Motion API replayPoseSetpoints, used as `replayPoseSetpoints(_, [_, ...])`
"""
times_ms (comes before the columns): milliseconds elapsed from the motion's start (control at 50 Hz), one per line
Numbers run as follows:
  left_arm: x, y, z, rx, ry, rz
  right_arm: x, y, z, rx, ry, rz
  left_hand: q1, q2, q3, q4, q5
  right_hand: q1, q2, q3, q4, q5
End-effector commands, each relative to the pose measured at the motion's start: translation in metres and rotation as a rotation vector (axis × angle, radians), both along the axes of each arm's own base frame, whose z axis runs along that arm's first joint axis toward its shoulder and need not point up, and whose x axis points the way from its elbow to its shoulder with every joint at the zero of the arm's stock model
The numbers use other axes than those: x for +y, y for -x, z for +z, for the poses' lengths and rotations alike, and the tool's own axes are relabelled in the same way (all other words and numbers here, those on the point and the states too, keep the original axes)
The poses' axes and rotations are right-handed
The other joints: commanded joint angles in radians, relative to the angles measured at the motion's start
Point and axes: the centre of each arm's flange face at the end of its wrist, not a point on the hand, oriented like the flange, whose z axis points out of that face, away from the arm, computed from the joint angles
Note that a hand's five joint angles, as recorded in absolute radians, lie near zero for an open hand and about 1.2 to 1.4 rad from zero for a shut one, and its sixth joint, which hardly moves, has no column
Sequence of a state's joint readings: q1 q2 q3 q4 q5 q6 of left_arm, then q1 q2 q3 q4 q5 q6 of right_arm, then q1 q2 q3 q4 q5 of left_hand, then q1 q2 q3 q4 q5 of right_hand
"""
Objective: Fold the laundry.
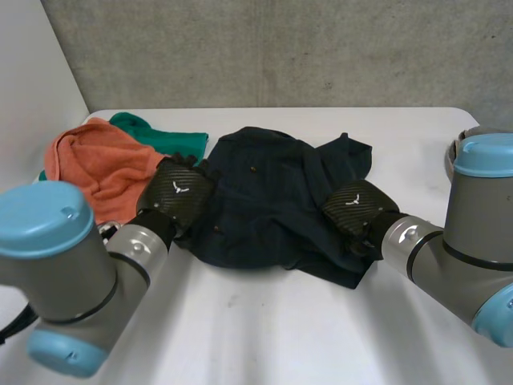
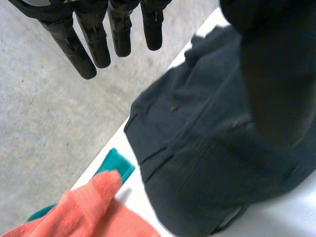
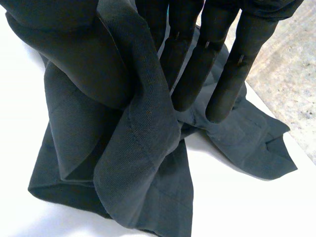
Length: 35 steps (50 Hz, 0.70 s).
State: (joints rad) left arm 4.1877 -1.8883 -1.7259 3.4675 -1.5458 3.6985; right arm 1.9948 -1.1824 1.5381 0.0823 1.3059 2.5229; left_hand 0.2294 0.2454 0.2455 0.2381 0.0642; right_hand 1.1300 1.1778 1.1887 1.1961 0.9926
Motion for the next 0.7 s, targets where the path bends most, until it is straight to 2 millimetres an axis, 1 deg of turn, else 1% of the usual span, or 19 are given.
replayPoseSetpoints(20, [-0.035,0.008,-0.019,-0.021,0.021,0.032,0.002,-0.002,0.002,-0.011,-0.004,0.002,-0.055,-0.071,-0.071,-0.064,-0.064,0.266,0.218,0.208,0.200,0.229])
replayPoseSetpoints(80, [-0.049,0.012,-0.029,-0.024,0.010,0.030,0.003,-0.002,0.001,-0.012,-0.010,0.003,-0.055,-0.071,-0.071,-0.064,-0.064,0.266,0.218,0.208,0.200,0.229])
replayPoseSetpoints(220, [-0.059,0.024,-0.058,-0.069,-0.043,-0.040,0.006,-0.003,0.001,-0.009,-0.013,0.007,-0.045,-0.061,-0.062,-0.054,-0.055,0.266,0.218,0.208,0.200,0.229])
replayPoseSetpoints(240, [-0.062,0.025,-0.062,-0.091,-0.044,-0.041,0.007,-0.003,0.003,-0.011,-0.009,0.007,-0.002,-0.018,-0.018,-0.010,-0.011,0.266,0.218,0.208,0.200,0.229])
replayPoseSetpoints(300, [-0.068,0.025,-0.066,-0.123,-0.036,-0.023,0.008,-0.002,0.005,-0.014,-0.006,0.005,0.098,0.082,0.082,0.089,0.089,0.266,0.218,0.208,0.200,0.229])
replayPoseSetpoints(320, [-0.072,0.023,-0.068,-0.147,-0.030,-0.002,0.007,-0.002,0.006,-0.015,-0.003,0.003,0.256,0.239,0.239,0.247,0.246,0.266,0.218,0.208,0.200,0.229])
replayPoseSetpoints(360, [-0.075,0.020,-0.068,-0.165,-0.030,0.018,0.007,-0.001,0.006,-0.018,-0.002,0.001,0.456,0.439,0.439,0.447,0.446,0.266,0.218,0.208,0.200,0.229])
replayPoseSetpoints(380, [-0.077,0.019,-0.066,-0.176,-0.022,0.037,0.007,-0.001,0.008,-0.023,-0.001,-0.003,0.832,0.816,0.816,0.823,0.822,0.266,0.218,0.208,0.200,0.229])
replayPoseSetpoints(400, [-0.079,0.018,-0.062,-0.178,-0.015,0.046,0.006,-0.001,0.009,-0.026,0.001,-0.005,1.048,1.032,1.031,1.039,1.038,0.254,0.206,0.196,0.188,0.217])
replayPoseSetpoints(420, [-0.081,0.017,-0.058,-0.174,-0.001,0.059,0.006,-0.001,0.010,-0.031,0.002,-0.009,1.166,1.150,1.150,1.157,1.156,0.135,0.087,0.076,0.069,0.098])
replayPoseSetpoints(440, [-0.083,0.016,-0.052,-0.167,0.013,0.073,0.005,0.000,0.013,-0.039,0.005,-0.019,1.167,1.151,1.151,1.158,1.158,-0.215,-0.263,-0.274,-0.281,-0.252])
replayPoseSetpoints(460, [-0.088,0.014,-0.036,-0.141,0.056,0.109,0.005,0.000,0.015,-0.046,0.008,-0.025,1.167,1.151,1.151,1.158,1.158,-0.460,-0.508,-0.518,-0.526,-0.497])
replayPoseSetpoints(500, [-0.094,0.014,-0.014,-0.098,0.117,0.148,0.003,0.002,0.019,-0.062,0.008,-0.051,1.167,1.151,1.151,1.158,1.158,-0.955,-1.003,-1.014,-1.022,-0.993])
replayPoseSetpoints(520, [-0.099,0.014,0.012,-0.042,0.190,0.183,0.001,0.004,0.024,-0.083,0.011,-0.081,1.167,1.151,1.151,1.158,1.158,-0.955,-1.003,-1.014,-1.022,-0.993])
replayPoseSetpoints(580, [-0.105,0.016,0.054,0.047,0.313,0.220,-0.002,0.008,0.035,-0.122,0.021,-0.132,1.167,1.151,1.151,1.158,1.158,-0.955,-1.003,-1.014,-1.022,-0.993])
replayPoseSetpoints(600, [-0.107,0.019,0.085,0.116,0.395,0.232,-0.005,0.011,0.040,-0.149,0.021,-0.165,1.167,1.151,1.151,1.158,1.158,-0.955,-1.003,-1.014,-1.022,-0.993])
replayPoseSetpoints(660, [-0.107,0.024,0.126,0.200,0.499,0.228,-0.010,0.017,0.049,-0.191,0.025,-0.210,1.167,1.151,1.151,1.158,1.158,-0.955,-1.003,-1.014,-1.022,-0.993])
replayPoseSetpoints(680, [-0.105,0.029,0.147,0.243,0.544,0.211,-0.013,0.021,0.054,-0.218,0.030,-0.237,1.167,1.151,1.151,1.158,1.158,-0.955,-1.003,-1.014,-1.022,-0.993])
replayPoseSetpoints(700, [-0.103,0.032,0.156,0.264,0.563,0.202,-0.016,0.023,0.056,-0.229,0.034,-0.250,1.167,1.151,1.151,1.158,1.158,-0.955,-1.003,-1.014,-1.022,-0.993])
